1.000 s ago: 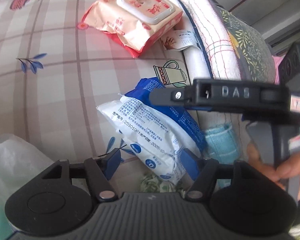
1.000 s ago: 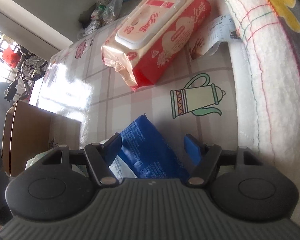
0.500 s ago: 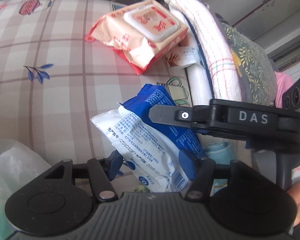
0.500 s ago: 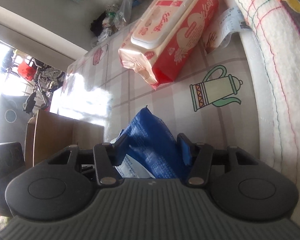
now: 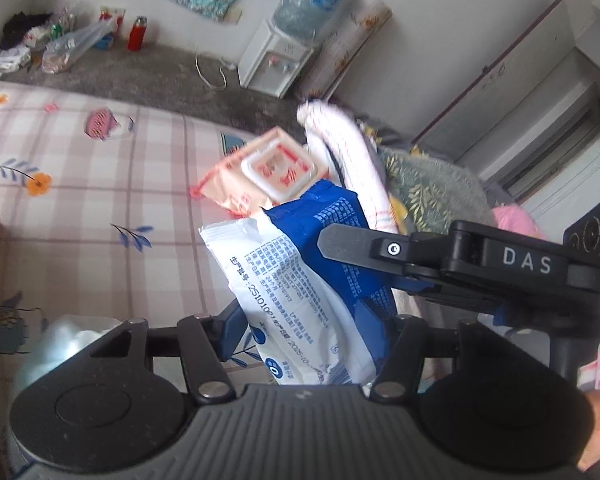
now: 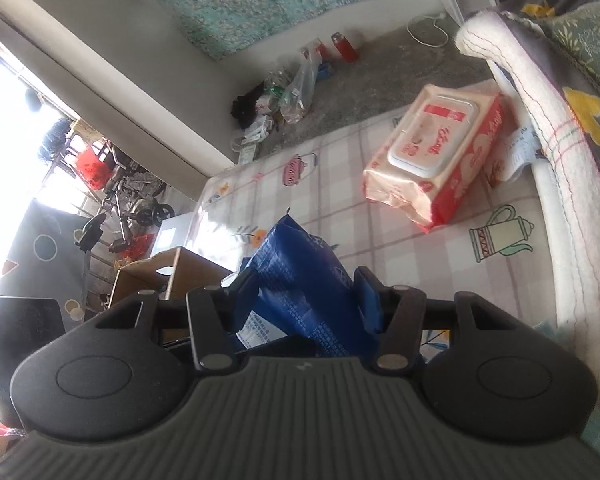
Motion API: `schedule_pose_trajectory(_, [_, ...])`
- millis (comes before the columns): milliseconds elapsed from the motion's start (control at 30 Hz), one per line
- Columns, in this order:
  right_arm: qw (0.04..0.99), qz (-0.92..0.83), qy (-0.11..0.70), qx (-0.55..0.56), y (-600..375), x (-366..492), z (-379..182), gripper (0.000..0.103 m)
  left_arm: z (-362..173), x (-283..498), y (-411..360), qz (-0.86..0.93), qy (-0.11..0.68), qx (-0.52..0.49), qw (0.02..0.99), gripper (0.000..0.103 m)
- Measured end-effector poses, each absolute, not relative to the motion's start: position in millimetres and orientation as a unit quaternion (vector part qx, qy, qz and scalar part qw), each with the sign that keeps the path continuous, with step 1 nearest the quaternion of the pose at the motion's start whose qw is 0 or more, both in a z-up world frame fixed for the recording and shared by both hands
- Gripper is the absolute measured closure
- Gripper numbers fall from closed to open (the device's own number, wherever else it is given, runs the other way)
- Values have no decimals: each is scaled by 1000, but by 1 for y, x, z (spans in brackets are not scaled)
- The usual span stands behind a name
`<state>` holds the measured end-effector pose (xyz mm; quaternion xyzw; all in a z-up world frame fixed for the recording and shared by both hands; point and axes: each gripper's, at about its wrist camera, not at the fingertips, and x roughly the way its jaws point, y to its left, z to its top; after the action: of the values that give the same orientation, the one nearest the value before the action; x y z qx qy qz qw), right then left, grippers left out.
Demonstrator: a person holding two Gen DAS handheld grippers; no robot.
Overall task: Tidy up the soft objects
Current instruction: 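Carry the blue-and-white bag with the right gripper and release it into the box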
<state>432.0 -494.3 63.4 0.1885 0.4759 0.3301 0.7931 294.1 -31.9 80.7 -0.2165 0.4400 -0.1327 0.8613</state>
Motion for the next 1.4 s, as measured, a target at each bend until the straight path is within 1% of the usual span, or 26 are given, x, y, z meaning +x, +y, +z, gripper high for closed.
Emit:
schedule_pose_trajectory(200, [792,372,450,179,-443,387,112,49,121,245,26,-104,388,-224,888,43])
schedule_pose_trajectory(367, [769,424,444,177,-380,350,134,49,147,199,90,-52,340,-220,913,43])
schedule_pose_trajectory(467, [754,450,448,170,-333,329,137,48,149,179,124,-10,339,-210,917,43])
schedule_pose_trajectory(667, [701,476,495,191,-252,301,108,47,131,150,194,55,360,-228,903,43])
schedule_pose_trajectory(767, [678,477,522,200,-223,285,90,46,119,143,220,68,383,-226,893,43])
schedule_pose_trajectory(833, [667,472,542,197,-207,274,76,39,106,143,232,61,408,-231,881,43])
schedule_pose_trajectory(933, [675,450,560,168,-196,266,60,37,78,150,244,38,461,-237,854,41])
schedule_pose_trajectory(1000, [684,443,555,165,-199,262,57,37,54,152,247,28,498,-234,835,41])
schedule_pose_trajectory(1133, [692,448,535,186,-221,262,63,37,23,161,244,28,535,-223,815,41])
schedule_pose_trajectory(1400, [715,444,494,218,-292,268,72,35,8,181,241,64,541,-217,810,41])
